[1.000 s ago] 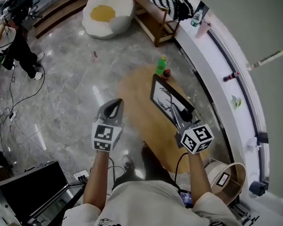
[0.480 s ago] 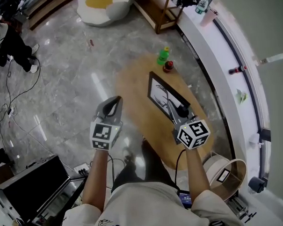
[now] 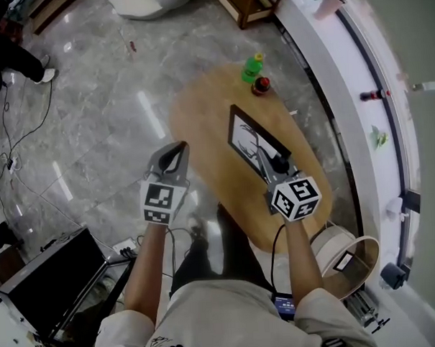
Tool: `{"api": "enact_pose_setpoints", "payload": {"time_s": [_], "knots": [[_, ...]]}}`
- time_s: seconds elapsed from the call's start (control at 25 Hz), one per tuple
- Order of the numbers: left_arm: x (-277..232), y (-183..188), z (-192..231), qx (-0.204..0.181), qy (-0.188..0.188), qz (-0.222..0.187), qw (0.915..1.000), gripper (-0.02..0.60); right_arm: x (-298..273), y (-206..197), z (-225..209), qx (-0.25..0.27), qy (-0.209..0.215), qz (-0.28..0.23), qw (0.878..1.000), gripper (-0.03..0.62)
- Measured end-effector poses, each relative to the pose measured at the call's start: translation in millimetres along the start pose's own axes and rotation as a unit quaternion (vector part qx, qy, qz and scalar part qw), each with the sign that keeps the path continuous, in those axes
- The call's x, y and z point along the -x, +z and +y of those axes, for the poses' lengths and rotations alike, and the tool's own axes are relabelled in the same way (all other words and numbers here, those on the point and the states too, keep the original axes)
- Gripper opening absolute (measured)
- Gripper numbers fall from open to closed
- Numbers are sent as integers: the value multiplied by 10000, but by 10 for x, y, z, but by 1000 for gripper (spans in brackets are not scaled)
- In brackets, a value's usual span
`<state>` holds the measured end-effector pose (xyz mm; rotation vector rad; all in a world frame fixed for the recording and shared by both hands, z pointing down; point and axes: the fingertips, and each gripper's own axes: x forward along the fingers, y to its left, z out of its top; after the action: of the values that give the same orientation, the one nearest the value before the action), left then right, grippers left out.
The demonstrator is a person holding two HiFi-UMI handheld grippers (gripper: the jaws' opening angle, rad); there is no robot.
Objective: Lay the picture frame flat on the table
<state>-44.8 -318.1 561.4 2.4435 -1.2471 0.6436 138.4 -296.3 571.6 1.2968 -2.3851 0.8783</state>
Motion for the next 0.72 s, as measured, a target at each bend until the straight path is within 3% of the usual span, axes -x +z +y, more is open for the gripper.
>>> {"api": "enact_pose_setpoints", "payload": {"time_s": [0.72], "knots": [[-447,-711,-91,154,-134,586,9981,11,-511,-1013,-412,-650,-33,653,9957,15]]}}
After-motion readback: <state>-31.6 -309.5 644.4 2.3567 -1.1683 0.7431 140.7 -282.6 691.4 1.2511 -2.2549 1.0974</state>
